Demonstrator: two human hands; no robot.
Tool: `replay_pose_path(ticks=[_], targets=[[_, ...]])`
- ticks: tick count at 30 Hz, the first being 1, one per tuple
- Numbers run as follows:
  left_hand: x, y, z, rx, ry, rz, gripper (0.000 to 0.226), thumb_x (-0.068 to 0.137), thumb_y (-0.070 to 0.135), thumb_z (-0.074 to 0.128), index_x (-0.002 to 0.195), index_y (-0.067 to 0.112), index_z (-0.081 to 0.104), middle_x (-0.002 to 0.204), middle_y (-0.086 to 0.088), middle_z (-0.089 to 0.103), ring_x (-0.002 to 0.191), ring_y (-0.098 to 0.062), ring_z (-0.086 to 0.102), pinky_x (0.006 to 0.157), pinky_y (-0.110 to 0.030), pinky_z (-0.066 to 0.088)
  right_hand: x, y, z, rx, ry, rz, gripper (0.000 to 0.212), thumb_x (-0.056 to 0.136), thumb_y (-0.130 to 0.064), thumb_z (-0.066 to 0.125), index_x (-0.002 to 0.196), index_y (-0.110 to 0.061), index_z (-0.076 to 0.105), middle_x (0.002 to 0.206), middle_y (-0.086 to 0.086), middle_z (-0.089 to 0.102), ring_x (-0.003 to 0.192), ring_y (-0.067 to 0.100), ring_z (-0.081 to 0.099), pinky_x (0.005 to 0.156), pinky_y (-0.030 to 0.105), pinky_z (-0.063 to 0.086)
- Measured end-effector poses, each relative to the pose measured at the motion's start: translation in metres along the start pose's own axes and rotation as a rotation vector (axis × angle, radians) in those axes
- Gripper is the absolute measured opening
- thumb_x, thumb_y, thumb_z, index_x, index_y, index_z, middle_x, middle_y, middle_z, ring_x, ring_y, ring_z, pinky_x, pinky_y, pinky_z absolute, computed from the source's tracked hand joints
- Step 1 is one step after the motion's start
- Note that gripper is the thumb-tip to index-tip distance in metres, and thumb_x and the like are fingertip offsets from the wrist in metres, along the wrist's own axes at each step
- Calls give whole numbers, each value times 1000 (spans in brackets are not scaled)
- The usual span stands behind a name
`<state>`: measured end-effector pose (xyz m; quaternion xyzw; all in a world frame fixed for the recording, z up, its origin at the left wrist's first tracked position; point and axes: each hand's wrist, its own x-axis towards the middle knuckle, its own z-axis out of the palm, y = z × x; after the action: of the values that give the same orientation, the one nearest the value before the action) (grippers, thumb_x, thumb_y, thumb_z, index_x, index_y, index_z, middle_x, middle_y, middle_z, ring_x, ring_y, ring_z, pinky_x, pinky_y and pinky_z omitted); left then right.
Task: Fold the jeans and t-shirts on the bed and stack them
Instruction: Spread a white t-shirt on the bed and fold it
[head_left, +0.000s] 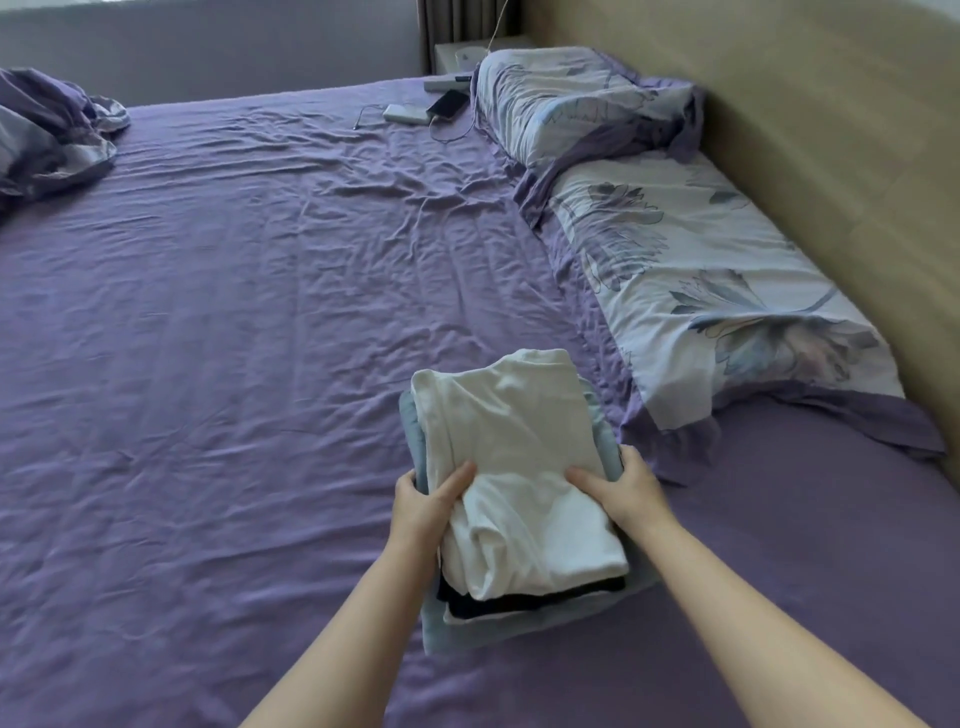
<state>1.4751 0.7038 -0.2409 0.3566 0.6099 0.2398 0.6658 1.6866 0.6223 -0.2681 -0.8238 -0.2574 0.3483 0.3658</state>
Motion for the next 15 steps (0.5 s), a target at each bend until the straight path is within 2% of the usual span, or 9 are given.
replay_pose_path(ticks=[5, 11, 15], targets=[[-29, 4, 31, 5, -95, 31, 68, 69, 32, 82, 124, 7, 49, 113, -11, 65, 96, -28, 66, 89, -46, 53, -30, 0, -52, -7, 69, 9, 51, 68, -36, 80, 104, -20, 49, 98, -3, 61, 90, 19, 59, 75, 31, 45], [-67, -6, 87, 43, -224, 49, 69, 67, 37, 82, 120, 11, 46, 110, -7, 64, 96, -24, 65, 89, -43, 53, -62, 15, -131, -17, 160, 35, 48, 70, -38, 78, 104, -23, 48, 88, -11, 57, 84, 14, 57, 70, 30, 43], [-88, -22, 125, 87, -276, 48, 63, 68, 37, 82, 113, 13, 45, 105, -2, 62, 91, -16, 64, 72, -30, 52, -77, 35, -176, -41, 205, 60, 47, 71, -38, 78, 103, -25, 47, 86, -14, 56, 82, 11, 55, 69, 29, 42]])
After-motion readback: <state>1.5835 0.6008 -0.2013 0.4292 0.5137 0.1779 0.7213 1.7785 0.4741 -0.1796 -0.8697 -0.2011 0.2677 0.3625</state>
